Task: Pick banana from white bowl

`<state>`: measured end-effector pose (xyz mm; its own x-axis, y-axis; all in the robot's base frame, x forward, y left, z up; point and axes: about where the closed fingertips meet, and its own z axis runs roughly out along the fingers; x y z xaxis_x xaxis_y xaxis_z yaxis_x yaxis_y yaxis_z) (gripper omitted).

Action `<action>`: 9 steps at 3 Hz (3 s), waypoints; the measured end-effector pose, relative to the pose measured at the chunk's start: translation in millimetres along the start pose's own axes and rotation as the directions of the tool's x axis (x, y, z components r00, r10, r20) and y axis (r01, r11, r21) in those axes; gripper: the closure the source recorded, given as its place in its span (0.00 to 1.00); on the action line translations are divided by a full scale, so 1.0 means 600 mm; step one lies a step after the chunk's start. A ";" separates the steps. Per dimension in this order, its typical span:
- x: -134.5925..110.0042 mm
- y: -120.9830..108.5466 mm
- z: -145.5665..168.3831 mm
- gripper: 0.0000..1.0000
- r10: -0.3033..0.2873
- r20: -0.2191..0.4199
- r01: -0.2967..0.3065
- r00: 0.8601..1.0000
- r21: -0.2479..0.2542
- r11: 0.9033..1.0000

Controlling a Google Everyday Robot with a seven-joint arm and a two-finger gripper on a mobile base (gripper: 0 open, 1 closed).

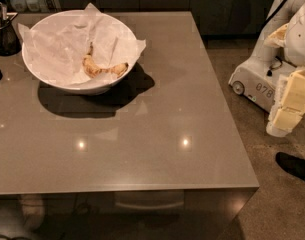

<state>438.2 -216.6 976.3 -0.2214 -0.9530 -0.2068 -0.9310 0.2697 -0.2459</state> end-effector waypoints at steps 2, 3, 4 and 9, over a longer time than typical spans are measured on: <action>-0.029 -0.030 -0.004 0.00 0.016 0.002 -0.016 1.000 -0.001 1.000; -0.083 -0.085 0.005 0.00 0.011 -0.027 -0.011 1.000 -0.012 1.000; -0.083 -0.086 0.005 0.00 0.011 -0.027 -0.011 1.000 -0.012 1.000; -0.319 -0.208 0.059 0.00 -0.116 0.108 0.117 0.987 -0.001 0.993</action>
Offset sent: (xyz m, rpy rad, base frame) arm 0.0544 0.0303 0.0254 0.0175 0.0343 -0.0446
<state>607.0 -62.7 1012.9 -0.0790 -0.9574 -0.2777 -0.9508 0.1561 -0.2678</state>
